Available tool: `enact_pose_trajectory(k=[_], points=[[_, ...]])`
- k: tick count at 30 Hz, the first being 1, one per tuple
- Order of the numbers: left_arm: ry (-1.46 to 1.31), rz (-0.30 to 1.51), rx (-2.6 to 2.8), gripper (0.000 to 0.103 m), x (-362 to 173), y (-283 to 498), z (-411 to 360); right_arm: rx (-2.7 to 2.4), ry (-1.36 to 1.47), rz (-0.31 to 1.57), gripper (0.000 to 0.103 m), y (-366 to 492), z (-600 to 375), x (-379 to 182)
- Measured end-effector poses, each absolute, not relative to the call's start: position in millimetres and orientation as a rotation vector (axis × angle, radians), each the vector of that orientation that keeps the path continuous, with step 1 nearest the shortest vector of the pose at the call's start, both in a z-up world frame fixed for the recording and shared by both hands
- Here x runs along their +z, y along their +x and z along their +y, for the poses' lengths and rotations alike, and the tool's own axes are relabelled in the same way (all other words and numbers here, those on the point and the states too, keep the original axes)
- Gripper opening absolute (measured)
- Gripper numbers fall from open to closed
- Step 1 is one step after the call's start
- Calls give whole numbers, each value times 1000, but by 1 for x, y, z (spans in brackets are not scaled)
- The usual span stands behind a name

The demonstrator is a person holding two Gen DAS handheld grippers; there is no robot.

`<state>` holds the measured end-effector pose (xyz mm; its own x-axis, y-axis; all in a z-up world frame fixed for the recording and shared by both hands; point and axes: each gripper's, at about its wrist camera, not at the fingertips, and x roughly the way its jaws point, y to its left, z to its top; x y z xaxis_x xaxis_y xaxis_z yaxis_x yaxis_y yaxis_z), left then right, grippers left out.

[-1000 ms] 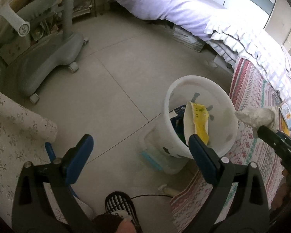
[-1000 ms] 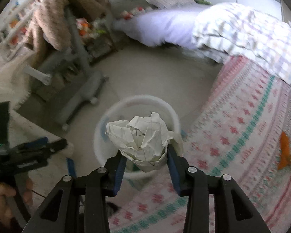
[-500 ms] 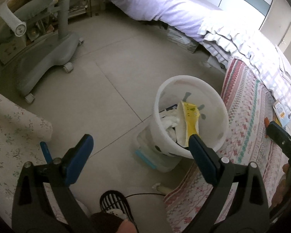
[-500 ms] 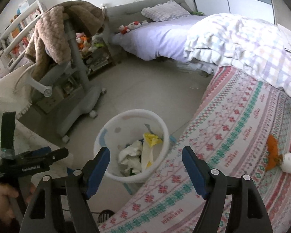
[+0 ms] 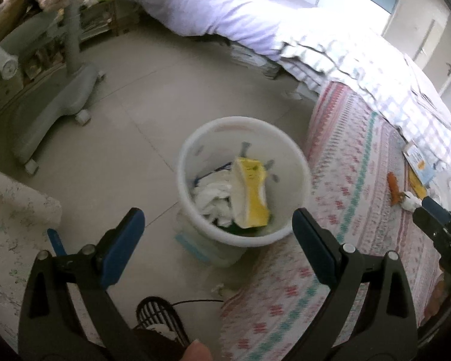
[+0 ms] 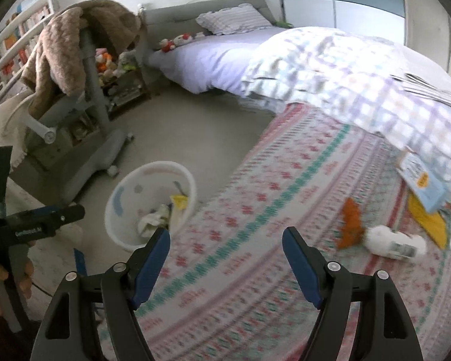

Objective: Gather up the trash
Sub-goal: 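Reach to the white bottle lying on the bed and grasp it with the left tool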

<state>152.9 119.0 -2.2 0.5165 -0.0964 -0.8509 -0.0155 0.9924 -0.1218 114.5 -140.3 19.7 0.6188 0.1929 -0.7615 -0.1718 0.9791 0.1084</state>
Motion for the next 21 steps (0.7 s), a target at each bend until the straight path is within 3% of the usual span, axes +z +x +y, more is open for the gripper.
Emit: enact_pose_trajectory(k=[21], points=[[135, 1003, -304, 98, 14, 153, -63, -110, 238, 937, 79, 91, -330, 22]])
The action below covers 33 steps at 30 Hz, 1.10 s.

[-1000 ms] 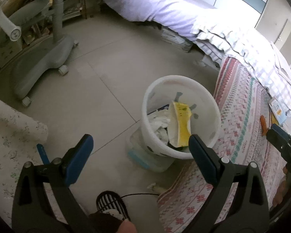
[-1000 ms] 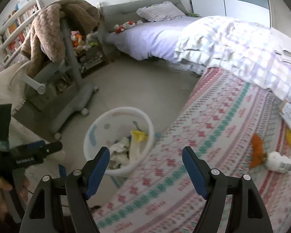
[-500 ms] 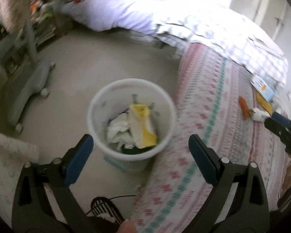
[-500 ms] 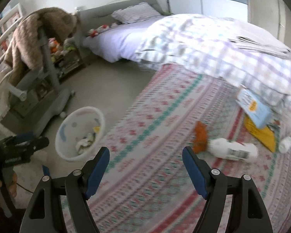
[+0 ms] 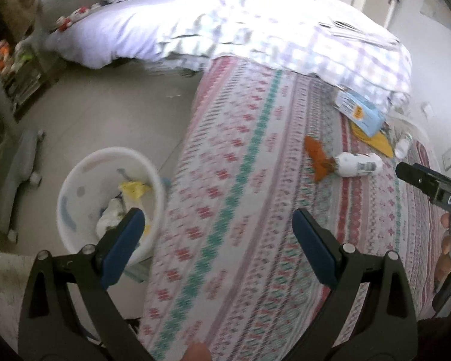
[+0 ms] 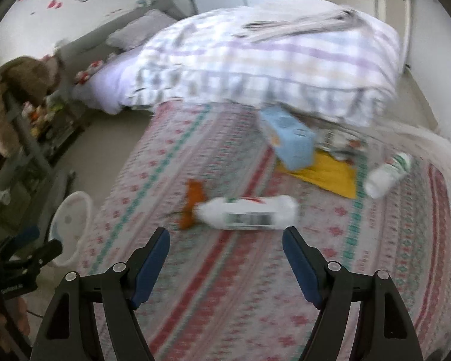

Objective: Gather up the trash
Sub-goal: 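Reach to the white bottle lying on the bed and grasp it with the left tool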

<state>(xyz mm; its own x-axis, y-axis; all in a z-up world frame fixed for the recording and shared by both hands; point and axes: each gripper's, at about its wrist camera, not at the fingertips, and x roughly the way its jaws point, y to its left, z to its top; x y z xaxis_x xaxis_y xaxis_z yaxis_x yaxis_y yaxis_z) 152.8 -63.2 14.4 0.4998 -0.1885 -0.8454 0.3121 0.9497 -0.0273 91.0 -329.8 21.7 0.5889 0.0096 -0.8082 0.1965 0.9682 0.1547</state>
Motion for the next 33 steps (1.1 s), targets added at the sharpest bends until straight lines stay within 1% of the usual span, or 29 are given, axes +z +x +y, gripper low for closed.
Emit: enact_pose_trajectory(k=[8, 19, 22, 27, 29, 30, 32, 33], points=[[240, 984, -379, 98, 6, 157, -128, -231, 258, 970, 79, 75, -397, 7], [554, 925, -577, 98, -19, 157, -242, -346, 318, 1005, 79, 52, -469, -10], [635, 930, -650, 93, -32, 159, -275, -369, 344, 997, 79, 44, -488, -10], [722, 947, -709, 89, -49, 162, -307, -420, 489, 963, 79, 32, -528, -13], [752, 961, -709, 79, -54, 165, -315, -434, 545, 952, 79, 31, -540, -16], [756, 971, -708, 77, -56, 167, -317, -438, 565, 947, 79, 31, -544, -17], [739, 988, -699, 68, -57, 172, -316, -447, 600, 937, 79, 33, -551, -19], [720, 998, -699, 66, -56, 173, -316, -450, 614, 932, 79, 35, -554, -20]])
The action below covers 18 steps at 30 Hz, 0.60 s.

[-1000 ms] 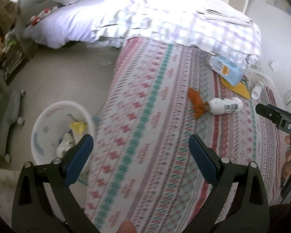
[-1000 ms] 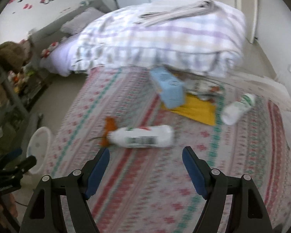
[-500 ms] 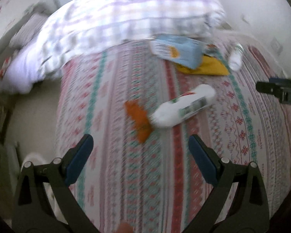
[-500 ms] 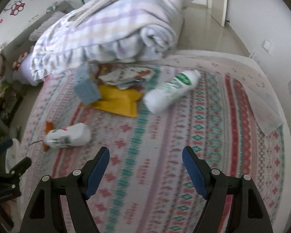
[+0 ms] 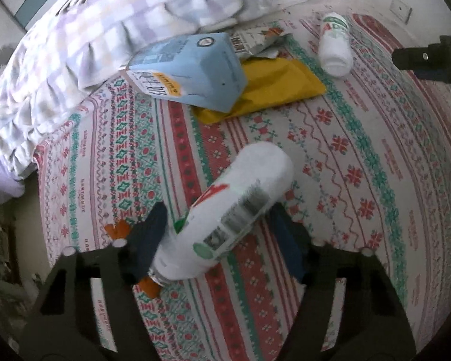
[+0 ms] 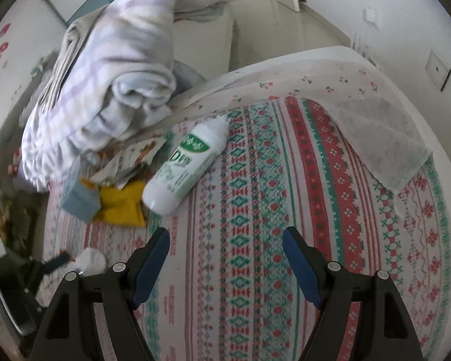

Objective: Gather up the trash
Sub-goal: 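Reach to the white bottle lying on the bed and grasp it with the left tool, then grasp the white green-label bottle with the right tool while the left tool holds its bottle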

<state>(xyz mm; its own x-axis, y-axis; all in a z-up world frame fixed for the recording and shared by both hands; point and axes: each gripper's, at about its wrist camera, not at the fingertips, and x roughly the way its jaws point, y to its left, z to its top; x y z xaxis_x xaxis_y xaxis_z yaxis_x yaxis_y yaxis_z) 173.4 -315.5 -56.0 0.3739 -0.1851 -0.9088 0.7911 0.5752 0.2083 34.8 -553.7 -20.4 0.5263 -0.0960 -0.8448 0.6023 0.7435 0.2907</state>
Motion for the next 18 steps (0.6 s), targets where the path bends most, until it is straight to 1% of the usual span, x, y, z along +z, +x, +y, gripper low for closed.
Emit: enact_pose_trajectory(k=[3, 5, 11, 18], points=[[608, 1047, -699, 50, -53, 180, -309, -447, 646, 914, 79, 42, -557, -21], [539, 1079, -686, 46, -51, 185, -303, -442, 661, 896, 79, 48, -558, -20], [352, 1128, -609, 44, -49, 181, -276, -478, 645, 867, 79, 73, -557, -25], [235, 1100, -545, 43, -48, 162, -245, -425, 697, 841, 79, 96, -557, -41]])
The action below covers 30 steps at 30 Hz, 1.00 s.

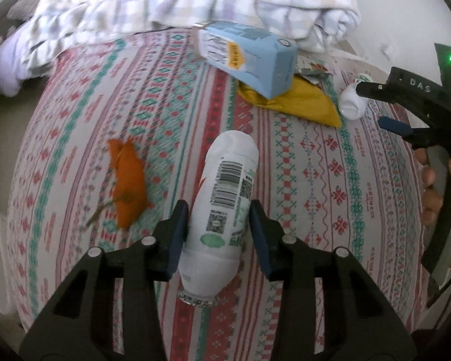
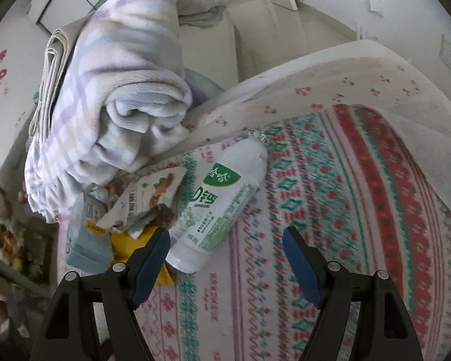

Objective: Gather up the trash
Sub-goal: 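Grasp the white green-label bottle with the right tool while the left tool holds its bottle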

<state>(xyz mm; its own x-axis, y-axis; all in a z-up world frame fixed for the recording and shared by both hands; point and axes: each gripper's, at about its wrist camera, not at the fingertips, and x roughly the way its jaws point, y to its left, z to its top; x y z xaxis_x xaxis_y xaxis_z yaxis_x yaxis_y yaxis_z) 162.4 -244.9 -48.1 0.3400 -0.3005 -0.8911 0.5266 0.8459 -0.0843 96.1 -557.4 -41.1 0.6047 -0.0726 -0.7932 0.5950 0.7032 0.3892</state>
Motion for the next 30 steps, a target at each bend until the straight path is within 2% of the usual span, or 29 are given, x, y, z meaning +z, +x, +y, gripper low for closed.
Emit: enact_pose_trajectory(k=[3, 5, 7, 9, 17, 30], points=[[151, 1104, -530, 43, -51, 155, -226, -395, 663, 855, 78, 102, -552, -42], [115, 1112, -526, 43, -52, 150, -215, -379, 637, 866, 73, 105, -546, -42], [90, 1120, -522, 43, -52, 146, -214, -351, 621, 895, 59, 111, -540, -46], [81, 1121, -517, 42, -53, 140, -211, -357, 531, 962, 39, 116, -529, -47], [24, 1104, -491, 42, -49, 133, -171, -316, 575, 1008, 39, 108, -513, -47], [-49, 1055, -451, 42, -27, 119, -97, -219, 422, 937, 39, 68, -442, 10]])
